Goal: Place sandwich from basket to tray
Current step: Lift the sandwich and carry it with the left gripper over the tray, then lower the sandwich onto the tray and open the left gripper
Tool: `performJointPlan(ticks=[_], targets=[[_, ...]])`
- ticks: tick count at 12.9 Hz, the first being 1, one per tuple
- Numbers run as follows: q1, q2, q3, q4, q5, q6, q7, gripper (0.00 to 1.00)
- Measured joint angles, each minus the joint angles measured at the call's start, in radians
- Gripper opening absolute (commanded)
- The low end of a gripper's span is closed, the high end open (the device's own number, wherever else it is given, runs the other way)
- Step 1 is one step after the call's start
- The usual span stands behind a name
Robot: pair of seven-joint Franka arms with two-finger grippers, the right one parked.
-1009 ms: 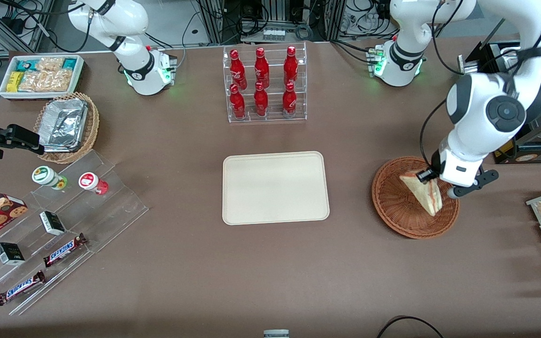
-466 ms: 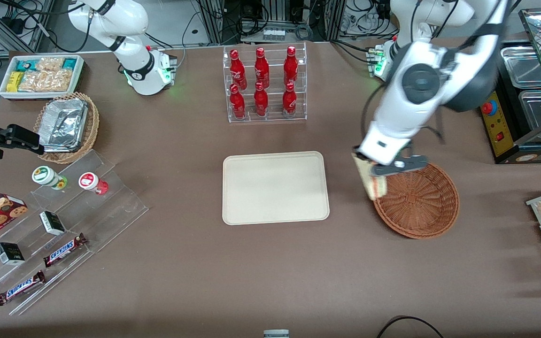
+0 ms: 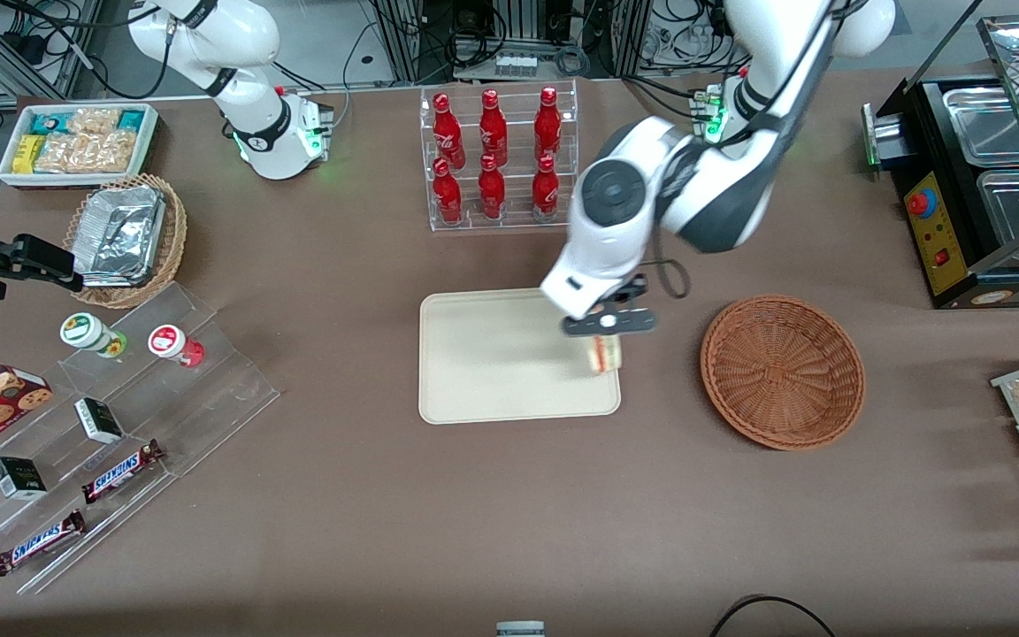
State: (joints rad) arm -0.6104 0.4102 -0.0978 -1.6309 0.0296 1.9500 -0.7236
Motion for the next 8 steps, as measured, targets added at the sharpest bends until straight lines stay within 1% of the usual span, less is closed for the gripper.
performJointPlan(ticks=[3,8], targets=[[-0.064,0.097,0.0,0.039,0.0,0.1,-0.032,0.0],[-0.141,0.169,0.0,0.042,0.001,0.214,-0.087,0.0]])
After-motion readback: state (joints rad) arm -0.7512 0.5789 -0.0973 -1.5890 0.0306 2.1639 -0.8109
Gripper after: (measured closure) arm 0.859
